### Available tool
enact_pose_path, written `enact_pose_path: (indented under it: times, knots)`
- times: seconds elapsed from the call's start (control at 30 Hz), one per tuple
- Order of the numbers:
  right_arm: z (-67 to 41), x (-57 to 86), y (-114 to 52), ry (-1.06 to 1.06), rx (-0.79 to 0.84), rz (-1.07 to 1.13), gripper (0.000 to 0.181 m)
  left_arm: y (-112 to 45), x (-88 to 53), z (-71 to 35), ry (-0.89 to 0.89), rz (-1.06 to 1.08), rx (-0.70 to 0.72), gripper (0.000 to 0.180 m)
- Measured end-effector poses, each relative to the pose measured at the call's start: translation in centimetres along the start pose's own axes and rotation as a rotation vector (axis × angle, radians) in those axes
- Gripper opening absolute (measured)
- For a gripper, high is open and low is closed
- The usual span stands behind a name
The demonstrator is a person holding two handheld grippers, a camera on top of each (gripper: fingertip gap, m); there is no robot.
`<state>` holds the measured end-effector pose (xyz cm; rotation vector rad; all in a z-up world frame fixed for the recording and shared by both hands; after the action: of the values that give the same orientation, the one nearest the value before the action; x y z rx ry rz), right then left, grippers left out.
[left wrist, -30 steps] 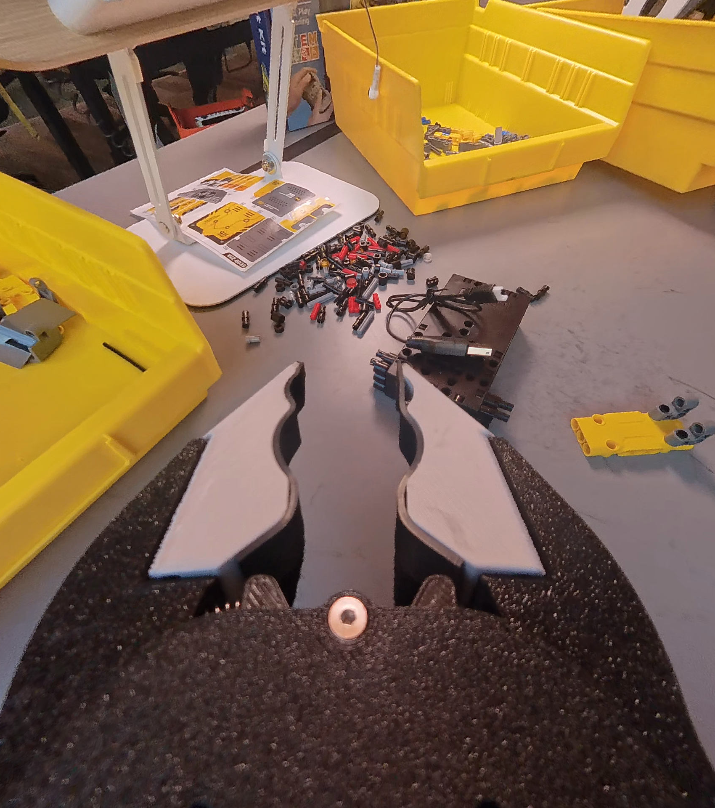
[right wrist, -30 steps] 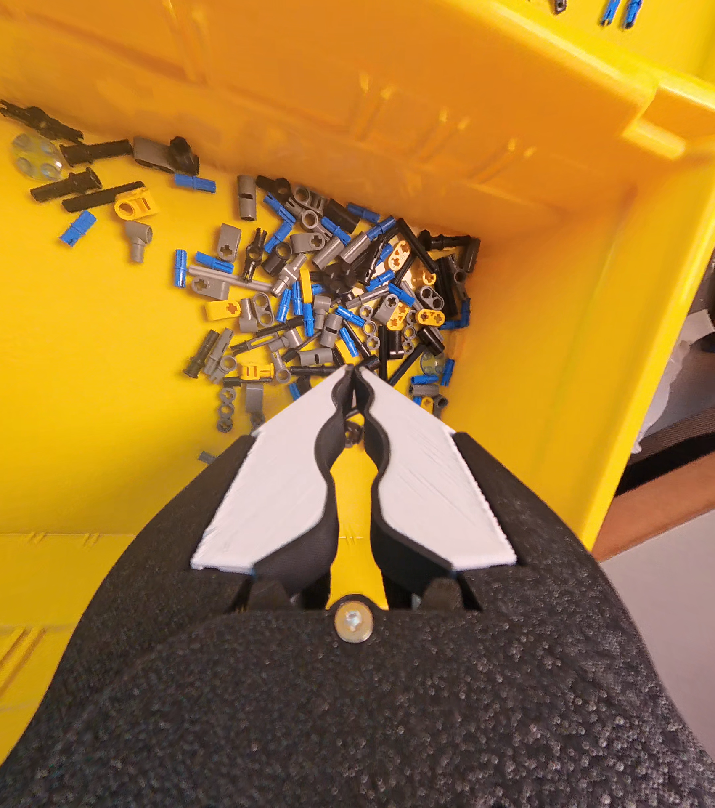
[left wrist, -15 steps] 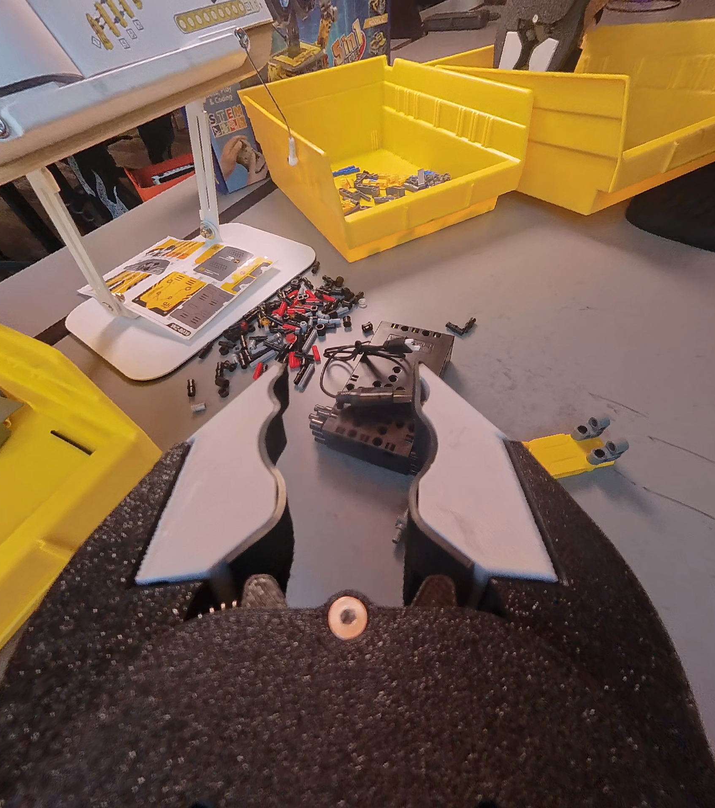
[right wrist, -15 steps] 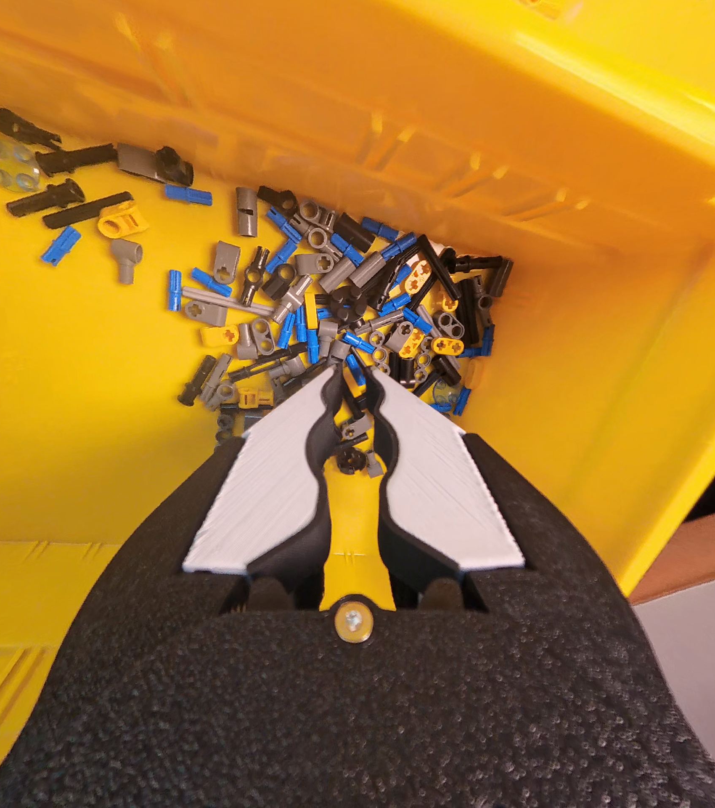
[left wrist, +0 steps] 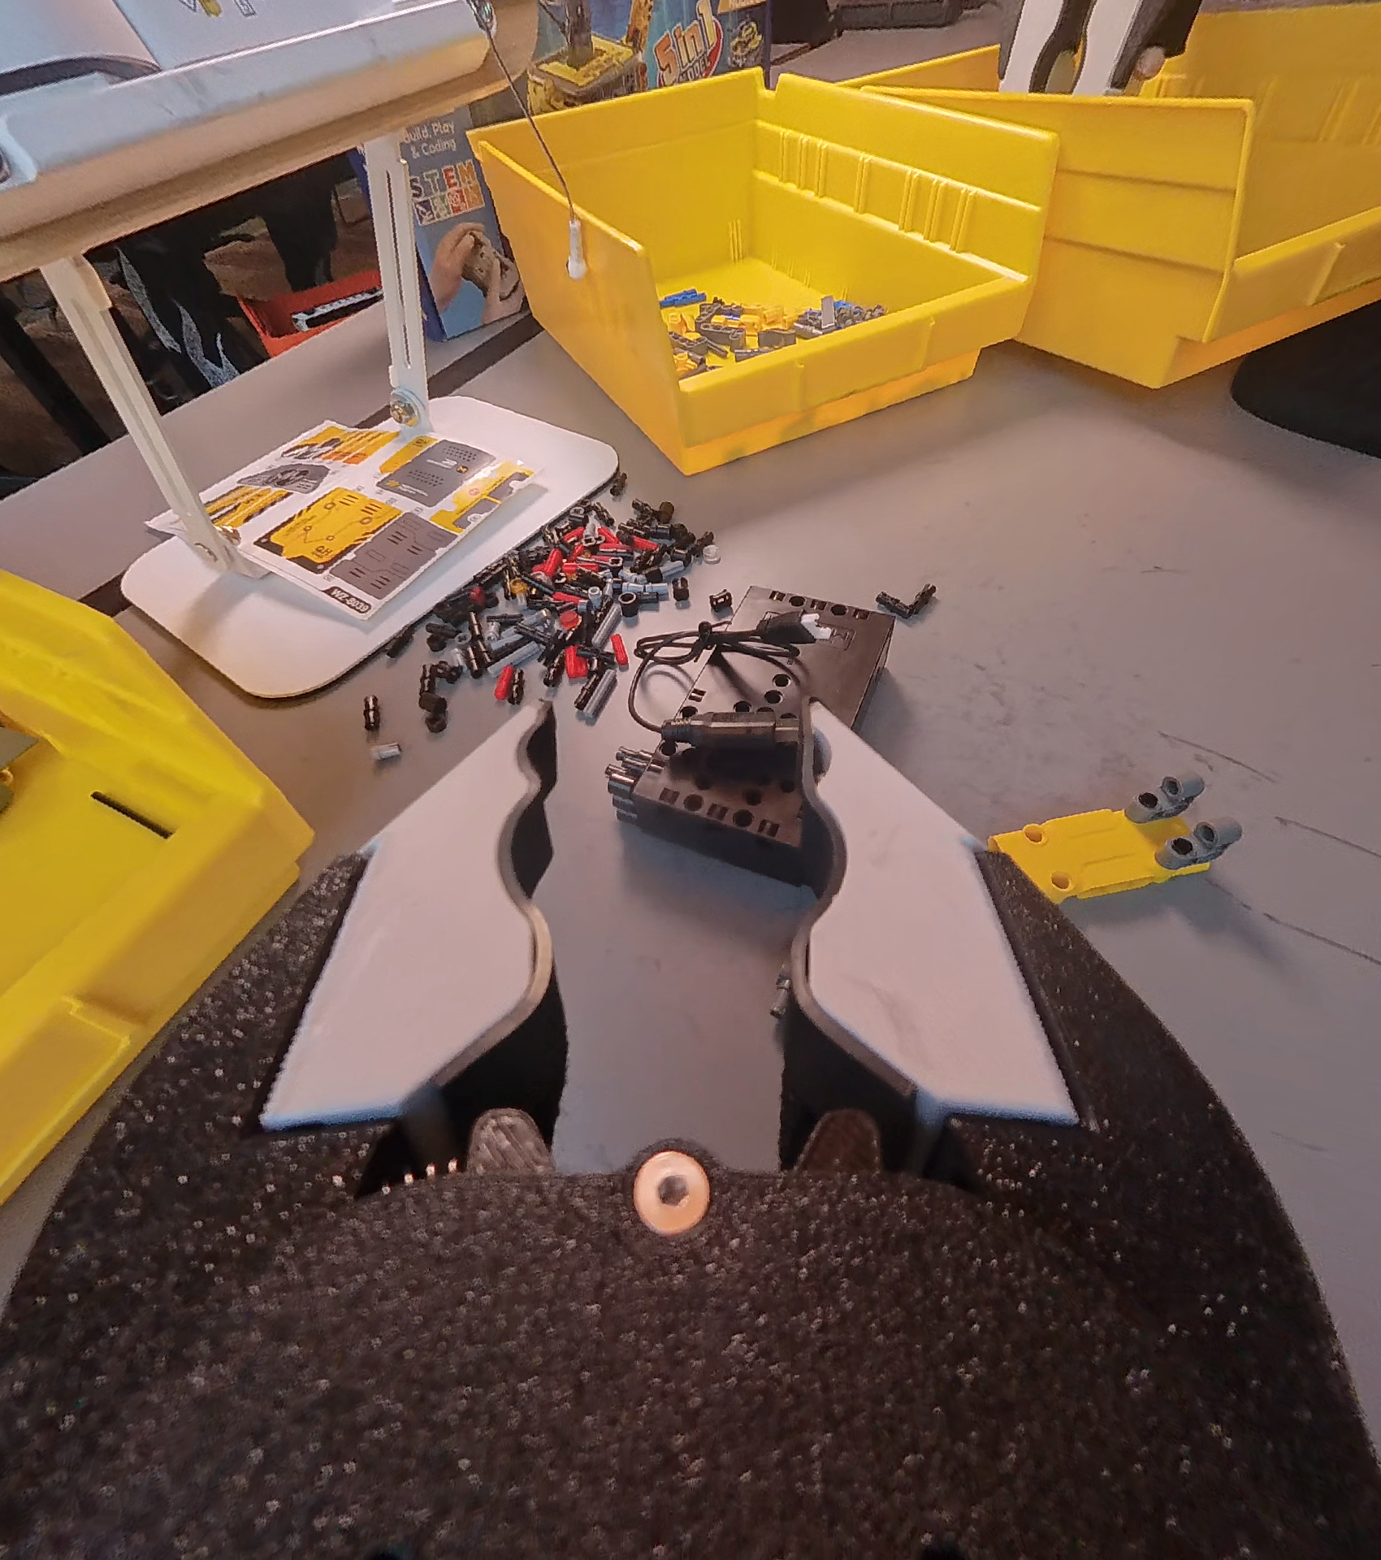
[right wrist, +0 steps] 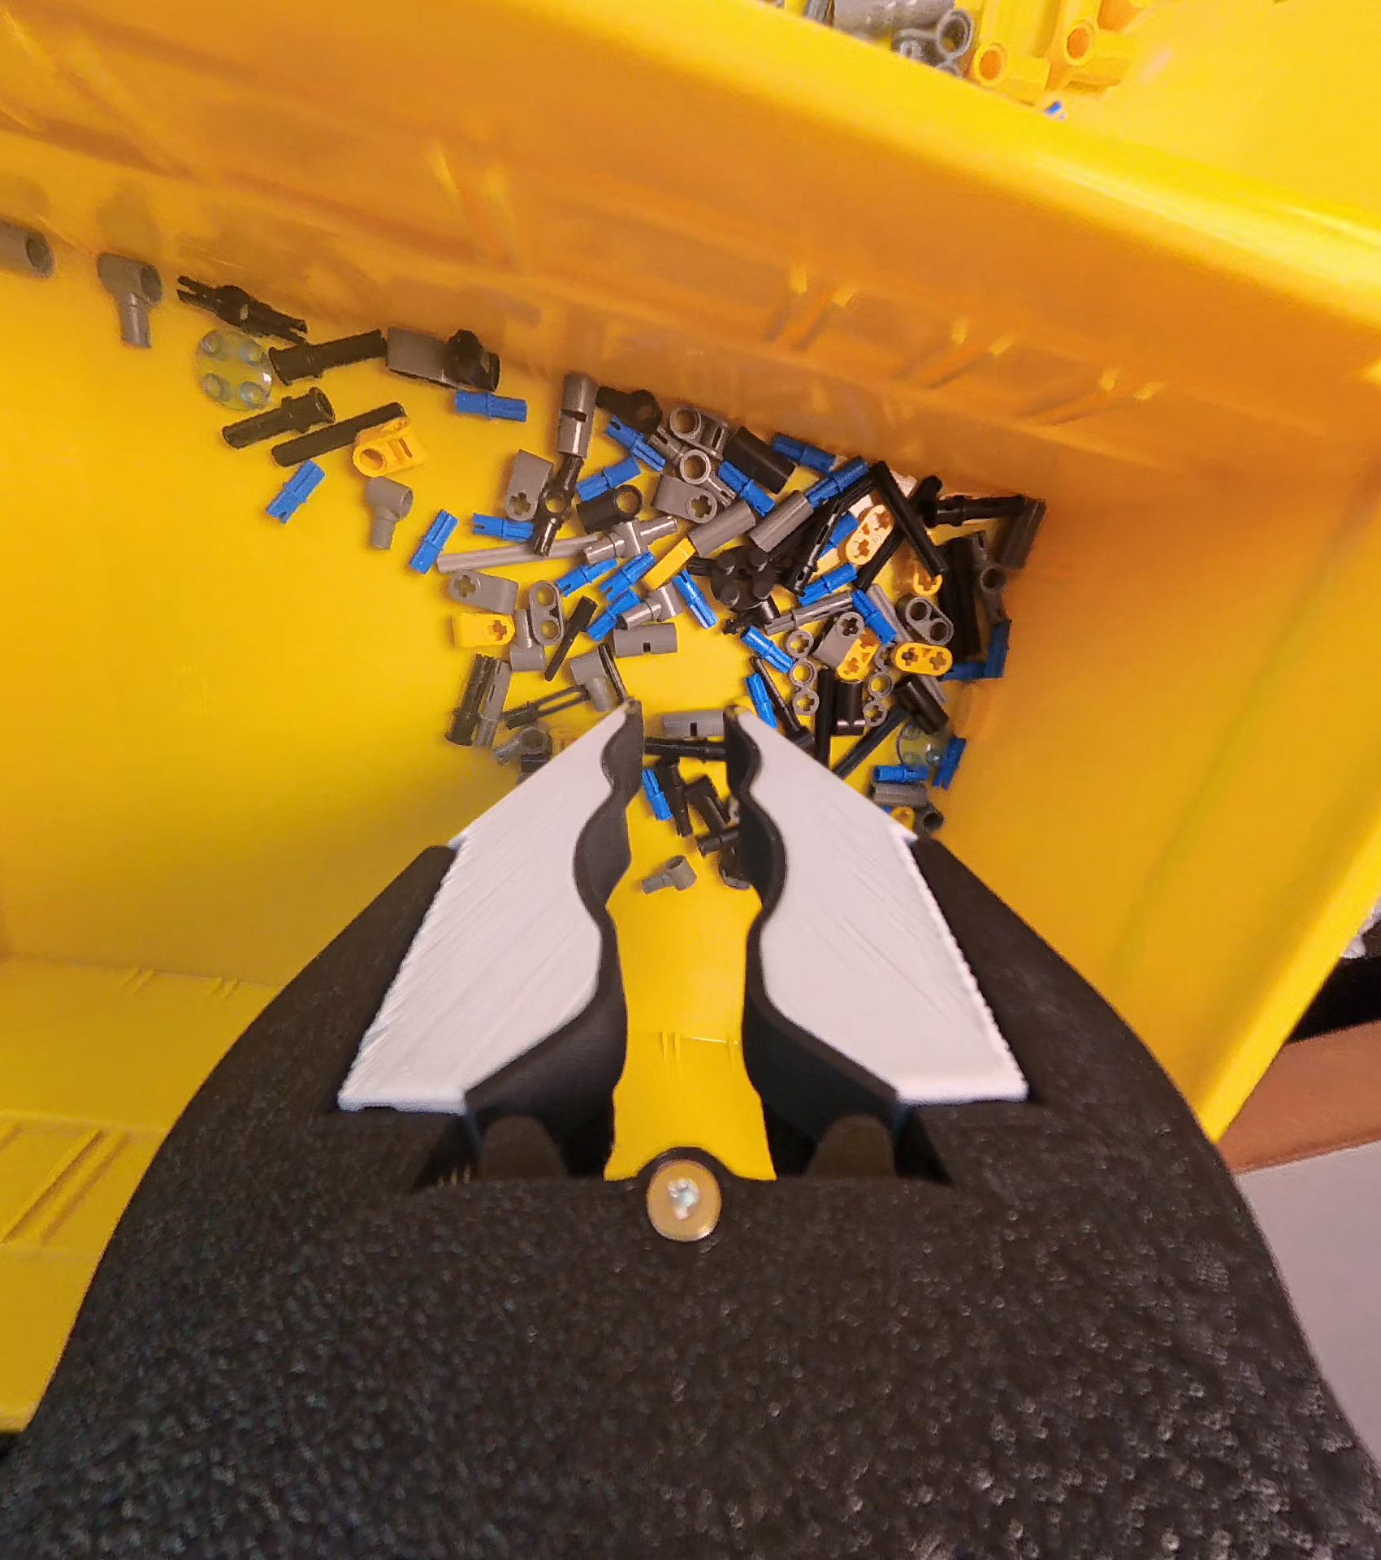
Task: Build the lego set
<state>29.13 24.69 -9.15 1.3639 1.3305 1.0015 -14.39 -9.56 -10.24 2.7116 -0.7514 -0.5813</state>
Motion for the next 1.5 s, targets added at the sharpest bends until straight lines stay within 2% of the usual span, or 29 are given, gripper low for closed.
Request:
enact_pose_path:
  times: [0.13,0.27,0.37,0.53,0.87,0.93,1.23,1.33,1.5]
  knots:
    - [-0.4,-0.3,-0.1,0.030,0.055,0.016,0.000,-0.1,0.0,0.0,0.001,0.000,-0.002,0.056]
    - [-1.4,-1.2,-0.7,0.055,0.094,-0.031,0.000,-0.2,0.1,0.0,-0.004,0.002,-0.008,0.057]
    - [-1.8,-1.8,-1.7,0.065,0.057,-0.039,0.014,-0.2,0.1,0.1,-0.006,-0.001,-0.012,0.057]
    - [-2.2,-2.1,-2.6,0.050,0.056,-0.059,0.017,-0.3,0.1,0.3,-0.002,0.003,-0.014,0.057]
    - [-2.0,-1.3,-2.6,0.015,0.035,-0.076,0.013,0.0,0.1,0.4,-0.003,0.002,-0.011,0.057]
    - [-1.8,-1.2,-2.4,0.009,0.044,-0.074,0.004,0.0,0.1,0.3,-0.003,0.002,-0.007,0.057]
    - [-1.1,-1.9,-0.5,-0.003,0.086,-0.037,0.003,0.4,0.4,-0.2,-0.024,0.004,0.016,0.057]
    - [-1.9,-3.4,1.8,0.019,0.181,-0.035,0.003,0.5,0.5,-0.8,-0.031,0.000,0.037,0.057]
    - [-7.0,-13.0,7.3,0.148,0.505,-0.136,0.003,0.0,1.3,-1.8,-0.041,0.062,0.078,0.056]
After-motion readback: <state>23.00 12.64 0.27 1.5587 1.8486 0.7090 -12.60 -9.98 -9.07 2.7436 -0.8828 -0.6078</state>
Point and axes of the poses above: each gripper's, where its closed fingertips meet, y back along the fingers, z out of its underside, x = y × z across the jaws, the point moved 8 cm from there along y, back along the fingers, and after that the axes turned 14 degrees about -y, right-handed, at the moved point
